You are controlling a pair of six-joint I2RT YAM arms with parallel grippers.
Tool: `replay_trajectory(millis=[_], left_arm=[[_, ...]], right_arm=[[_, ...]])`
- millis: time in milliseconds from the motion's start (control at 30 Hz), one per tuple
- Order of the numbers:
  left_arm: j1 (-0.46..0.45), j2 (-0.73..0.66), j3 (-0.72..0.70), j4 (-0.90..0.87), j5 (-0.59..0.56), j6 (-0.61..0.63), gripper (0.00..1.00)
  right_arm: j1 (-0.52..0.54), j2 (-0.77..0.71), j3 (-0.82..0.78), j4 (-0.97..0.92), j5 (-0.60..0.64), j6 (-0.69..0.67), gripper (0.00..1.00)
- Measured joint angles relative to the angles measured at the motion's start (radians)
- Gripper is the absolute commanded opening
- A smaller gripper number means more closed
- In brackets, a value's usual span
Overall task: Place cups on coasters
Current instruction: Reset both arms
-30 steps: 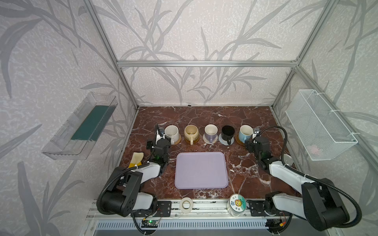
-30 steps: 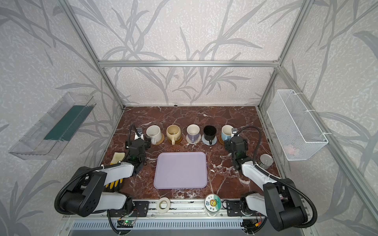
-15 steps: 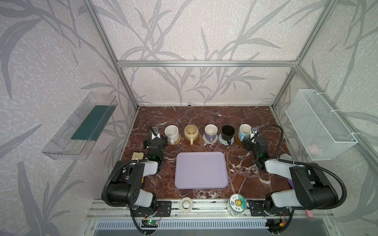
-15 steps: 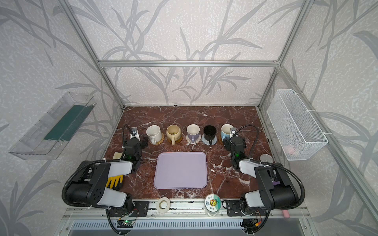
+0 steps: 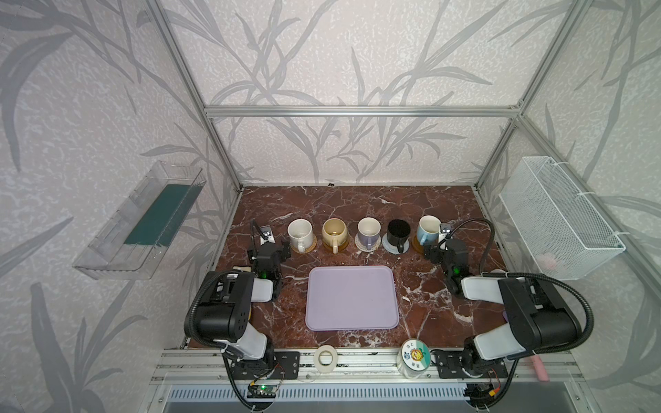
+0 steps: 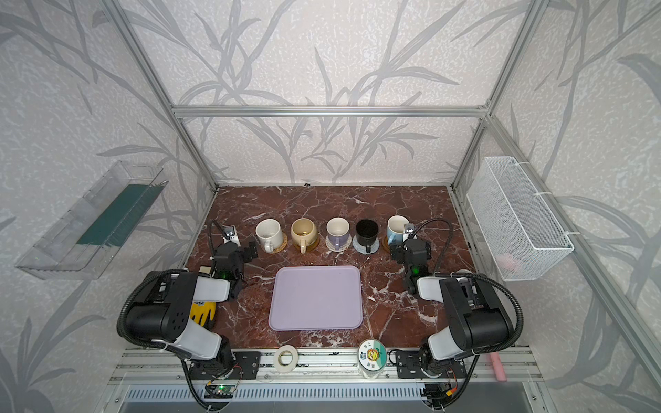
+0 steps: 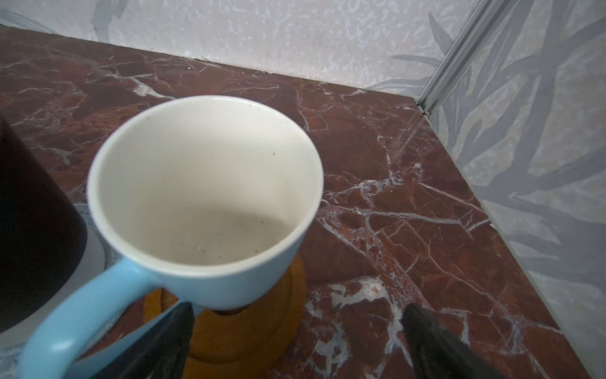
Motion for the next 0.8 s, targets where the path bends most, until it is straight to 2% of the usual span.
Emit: replay_trajectory(millis=[133, 800], left_arm=[[0.008, 0.0, 0.0, 0.001, 0.023, -0.01, 0.99], [0.014, 0.0, 0.0, 0.001, 0.047, -0.014, 0.99]], right_arm=[[-0.005, 0.05, -0.022, 0.102, -0.026, -0.003, 0.99], [-0.01, 0.053, -0.025, 0.103, -0.042, -0.003, 0.99]])
